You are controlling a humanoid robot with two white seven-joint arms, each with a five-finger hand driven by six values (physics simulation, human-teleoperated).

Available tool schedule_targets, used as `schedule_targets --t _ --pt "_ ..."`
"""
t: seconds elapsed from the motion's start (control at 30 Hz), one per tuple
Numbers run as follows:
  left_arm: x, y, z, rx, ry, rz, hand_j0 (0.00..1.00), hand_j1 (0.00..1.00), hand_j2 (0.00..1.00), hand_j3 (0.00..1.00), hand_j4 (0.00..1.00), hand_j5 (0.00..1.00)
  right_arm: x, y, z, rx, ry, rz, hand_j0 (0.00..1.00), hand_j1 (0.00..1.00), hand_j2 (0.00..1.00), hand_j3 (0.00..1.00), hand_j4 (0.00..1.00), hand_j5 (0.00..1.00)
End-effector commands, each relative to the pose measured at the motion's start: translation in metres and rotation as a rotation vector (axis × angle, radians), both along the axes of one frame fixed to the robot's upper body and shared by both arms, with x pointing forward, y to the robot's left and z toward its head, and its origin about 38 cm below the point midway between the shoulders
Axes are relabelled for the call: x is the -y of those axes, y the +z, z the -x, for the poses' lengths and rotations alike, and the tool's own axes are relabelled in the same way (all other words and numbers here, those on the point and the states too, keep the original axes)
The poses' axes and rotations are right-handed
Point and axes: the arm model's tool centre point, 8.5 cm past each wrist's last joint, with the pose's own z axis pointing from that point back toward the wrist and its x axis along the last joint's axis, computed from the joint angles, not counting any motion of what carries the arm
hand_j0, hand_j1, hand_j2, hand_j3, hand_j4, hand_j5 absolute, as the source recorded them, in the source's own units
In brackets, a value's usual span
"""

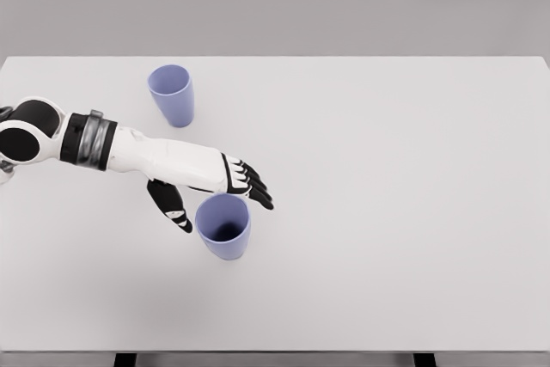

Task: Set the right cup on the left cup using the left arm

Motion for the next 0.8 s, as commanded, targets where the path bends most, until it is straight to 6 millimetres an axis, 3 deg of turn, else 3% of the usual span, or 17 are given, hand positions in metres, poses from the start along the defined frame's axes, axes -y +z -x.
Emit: schedule_targets --t 0.0,0.77 --pt "-0.002 -0.001 -0.003 0.003 0.013 -0.007 1.0 1.0 1.0 1.0 1.0 1.0 0.0 0.0 0.0 -0.001 0.0 0.0 1.0 1.0 1.0 1.0 1.0 1.0" --pt "0.001 -0.021 -0.004 -0.01 0.019 -0.019 1.0 1.0 1.0 1.0 1.0 1.0 0.0 0.0 0.0 0.001 0.0 0.0 1.0 1.0 1.0 1.0 1.0 1.0"
